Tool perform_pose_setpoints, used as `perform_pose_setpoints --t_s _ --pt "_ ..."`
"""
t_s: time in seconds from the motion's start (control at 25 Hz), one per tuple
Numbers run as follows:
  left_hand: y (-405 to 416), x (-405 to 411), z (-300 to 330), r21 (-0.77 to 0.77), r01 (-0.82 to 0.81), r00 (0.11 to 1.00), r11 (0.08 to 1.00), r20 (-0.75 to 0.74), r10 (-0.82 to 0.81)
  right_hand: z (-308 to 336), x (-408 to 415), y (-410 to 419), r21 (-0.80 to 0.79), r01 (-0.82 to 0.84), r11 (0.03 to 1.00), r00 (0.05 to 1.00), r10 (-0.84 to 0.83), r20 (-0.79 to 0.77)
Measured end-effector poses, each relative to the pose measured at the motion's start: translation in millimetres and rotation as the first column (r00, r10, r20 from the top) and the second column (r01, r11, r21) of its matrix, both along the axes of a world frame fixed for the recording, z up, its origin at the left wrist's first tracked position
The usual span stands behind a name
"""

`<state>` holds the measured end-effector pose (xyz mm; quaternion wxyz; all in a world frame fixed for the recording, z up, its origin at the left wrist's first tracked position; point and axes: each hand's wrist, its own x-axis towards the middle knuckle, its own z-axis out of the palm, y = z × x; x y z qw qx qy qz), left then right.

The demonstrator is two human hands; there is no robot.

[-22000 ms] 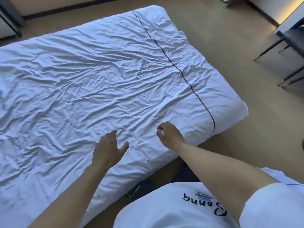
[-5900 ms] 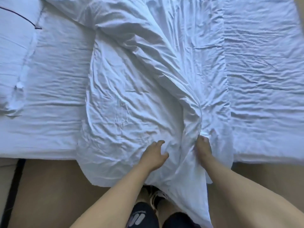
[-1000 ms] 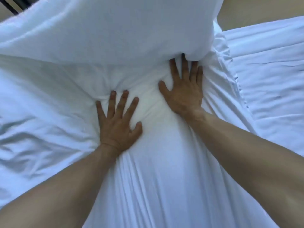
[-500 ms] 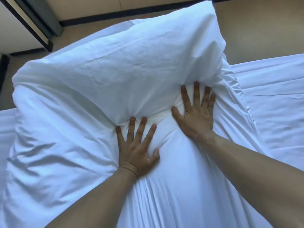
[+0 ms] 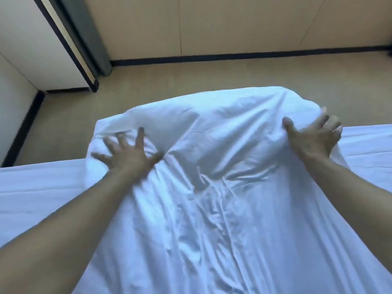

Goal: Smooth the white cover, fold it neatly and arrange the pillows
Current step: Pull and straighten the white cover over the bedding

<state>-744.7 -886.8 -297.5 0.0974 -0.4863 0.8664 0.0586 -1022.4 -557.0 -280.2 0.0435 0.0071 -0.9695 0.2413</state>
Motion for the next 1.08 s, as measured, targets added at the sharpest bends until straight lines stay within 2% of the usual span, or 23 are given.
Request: perform_pose_setpoints --t_s 0.04,0.08,0.12,0.2,0.28,0.36,0.44,0.48,0.52,0.6,0.64,0.72,0.76,0.84,0.92,1.0,1.04,1.08 --pt "-1 -10 -25 0.03 0.1 0.988 0.994 0.116 -0.103 -11 -2 -13 0.145 0.008 0.989 0.997 -0.019 0.076" --pt "6 -18 -47 0.025 0.195 0.968 0.98 0.154 -0.197 -32 0 -27 0.294 -0.01 0.956 0.993 -0.026 0.118" --pt "13 -23 -65 -0.012 0.251 0.96 0.968 0.13 -0.247 -54 6 -37 0.395 -0.032 0.918 0.995 -0.01 0.103" --pt "9 -28 -97 -0.146 0.293 0.956 0.945 0.052 -0.289 -90 6 -44 0.466 -0.023 0.885 1.0 0.027 -0.003" --pt "7 -23 -103 -0.165 0.271 0.962 0.948 0.058 -0.265 -101 10 -40 0.425 -0.034 0.905 0.987 0.097 -0.129" --pt "15 -22 -85 -0.164 0.25 0.968 0.954 0.058 -0.243 -75 7 -27 0.422 -0.078 0.903 0.96 0.182 -0.214" --pt "21 -37 -41 -0.123 0.164 0.968 0.979 -0.169 -0.184 -28 -7 -14 0.376 -0.073 0.924 0.949 0.18 -0.259" --pt "25 -50 -16 -0.099 0.145 0.938 0.984 -0.301 -0.169 -5 -17 -2 0.355 -0.042 0.934 0.944 0.153 -0.291" --pt "29 -63 2 -0.105 0.169 0.914 0.98 -0.357 -0.195 14 -27 11 0.335 -0.004 0.942 0.941 0.116 -0.317" --pt "45 -87 -3 -0.165 0.241 0.917 0.956 -0.284 -0.28 21 -47 38 0.318 0.111 0.941 0.964 -0.025 -0.263" --pt "52 -94 -23 -0.149 0.239 0.942 0.96 -0.204 -0.266 8 -52 44 0.359 0.11 0.927 0.986 -0.056 -0.159" --pt "50 -90 -73 -0.094 0.177 0.978 0.98 -0.092 -0.186 -37 -57 44 0.466 -0.007 0.885 0.992 -0.052 0.114" --pt "47 -89 -87 -0.083 0.153 0.981 0.985 -0.111 -0.162 -58 -63 43 0.485 -0.048 0.873 0.986 -0.036 0.163" --pt "45 -95 -110 -0.124 0.136 0.976 0.983 -0.154 -0.155 -88 -72 47 0.443 -0.075 0.893 0.981 -0.014 0.196" --pt "44 -98 -116 -0.196 0.129 0.978 0.972 -0.136 -0.157 -91 -74 45 0.393 -0.119 0.912 0.965 0.013 0.263" --pt "41 -100 -115 -0.168 0.143 0.975 0.975 -0.146 -0.168 -80 -67 42 0.427 -0.07 0.902 0.988 0.004 0.154" --pt "44 -97 -112 -0.146 0.146 0.978 0.978 -0.128 -0.165 -67 -50 38 0.385 -0.068 0.92 0.994 0.028 0.109" --pt "46 -95 -108 -0.138 0.159 0.98 0.978 -0.1 -0.174 -54 -27 34 0.311 -0.159 0.937 0.985 0.126 0.122"
